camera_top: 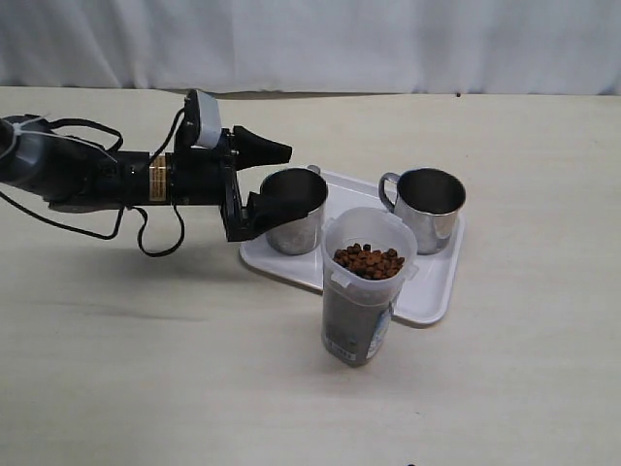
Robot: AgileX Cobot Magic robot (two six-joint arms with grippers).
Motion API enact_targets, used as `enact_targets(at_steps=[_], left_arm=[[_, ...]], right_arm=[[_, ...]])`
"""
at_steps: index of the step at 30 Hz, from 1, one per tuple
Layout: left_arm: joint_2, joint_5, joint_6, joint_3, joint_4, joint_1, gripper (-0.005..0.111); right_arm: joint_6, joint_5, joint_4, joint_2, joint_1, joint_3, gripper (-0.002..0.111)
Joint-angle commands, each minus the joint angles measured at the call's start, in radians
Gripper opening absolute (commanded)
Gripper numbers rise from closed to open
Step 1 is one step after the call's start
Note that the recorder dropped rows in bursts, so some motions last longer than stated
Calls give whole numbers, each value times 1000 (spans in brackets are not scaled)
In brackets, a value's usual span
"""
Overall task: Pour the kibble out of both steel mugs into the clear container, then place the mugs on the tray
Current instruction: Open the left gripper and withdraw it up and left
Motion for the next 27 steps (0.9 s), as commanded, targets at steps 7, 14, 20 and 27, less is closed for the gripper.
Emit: enact_targets(at_steps=[7,14,20,27], left_arm=[[-59,-65,-137,-4,138,96,69],[-259,-65,-463,-4,255,263,0],[-536,19,-783,48,380,356,0],[-1004,532,-782,367,200,349,0]], right_arm=[[0,6,5,-4,-6,4,5],[5,6,5,-4,-6,4,5],[18,6,5,-4,-6,4,5],[18,6,5,-4,-6,4,5]])
